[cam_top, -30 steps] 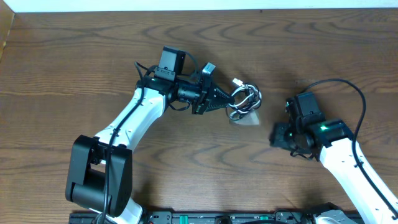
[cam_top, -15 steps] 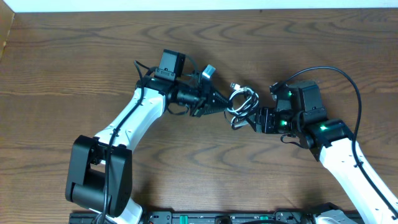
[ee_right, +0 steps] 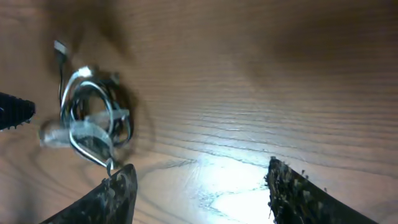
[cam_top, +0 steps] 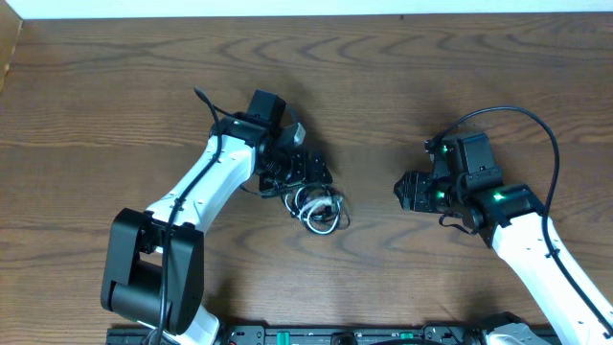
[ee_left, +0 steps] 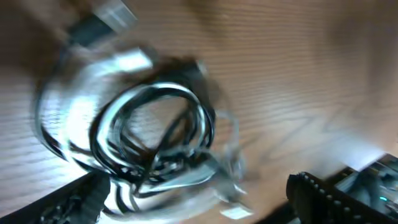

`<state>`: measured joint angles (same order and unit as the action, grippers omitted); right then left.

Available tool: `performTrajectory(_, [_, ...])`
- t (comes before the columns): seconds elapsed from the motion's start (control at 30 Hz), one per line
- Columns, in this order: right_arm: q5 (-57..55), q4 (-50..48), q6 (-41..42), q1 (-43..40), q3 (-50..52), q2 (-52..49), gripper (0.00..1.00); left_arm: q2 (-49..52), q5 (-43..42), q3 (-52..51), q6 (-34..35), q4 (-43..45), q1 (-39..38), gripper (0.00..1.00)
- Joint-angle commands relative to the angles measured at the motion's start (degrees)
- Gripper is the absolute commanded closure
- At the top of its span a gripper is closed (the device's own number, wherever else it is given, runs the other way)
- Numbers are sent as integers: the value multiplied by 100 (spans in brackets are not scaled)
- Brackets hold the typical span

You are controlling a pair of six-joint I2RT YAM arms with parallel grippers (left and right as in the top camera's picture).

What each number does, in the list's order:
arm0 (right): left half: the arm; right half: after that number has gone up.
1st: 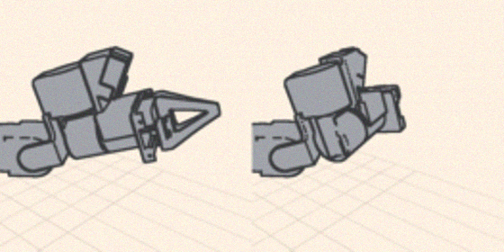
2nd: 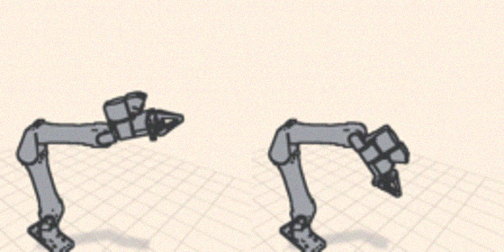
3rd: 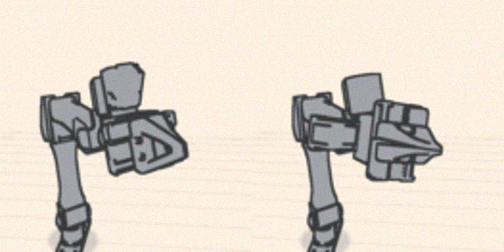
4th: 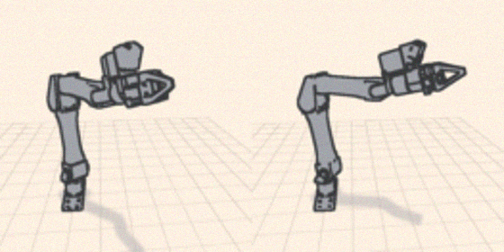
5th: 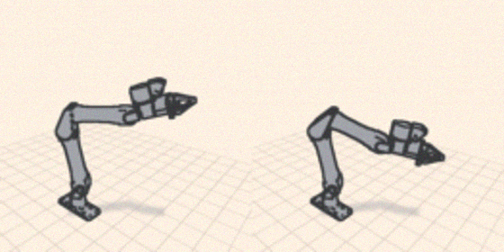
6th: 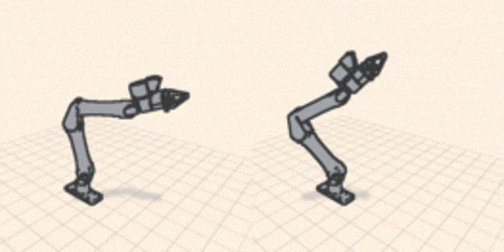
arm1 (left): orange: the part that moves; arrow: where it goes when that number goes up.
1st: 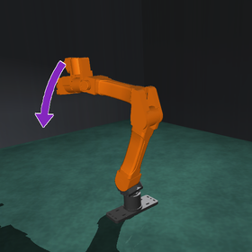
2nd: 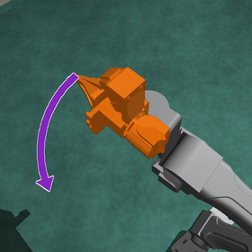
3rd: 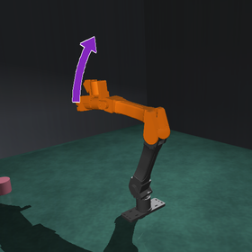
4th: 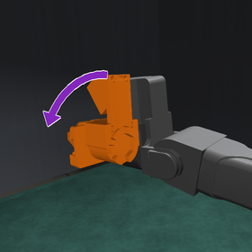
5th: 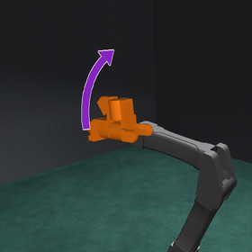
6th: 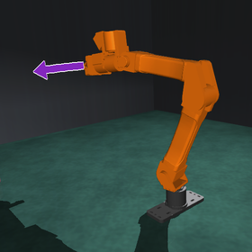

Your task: Untangle cables

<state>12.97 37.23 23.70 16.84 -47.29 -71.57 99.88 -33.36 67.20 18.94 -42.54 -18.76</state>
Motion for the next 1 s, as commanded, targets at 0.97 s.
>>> performTrajectory(0.97, [-50, 7, 24, 9, -48, 2, 28, 9, 240, -1054, 955, -17, -787, 24])
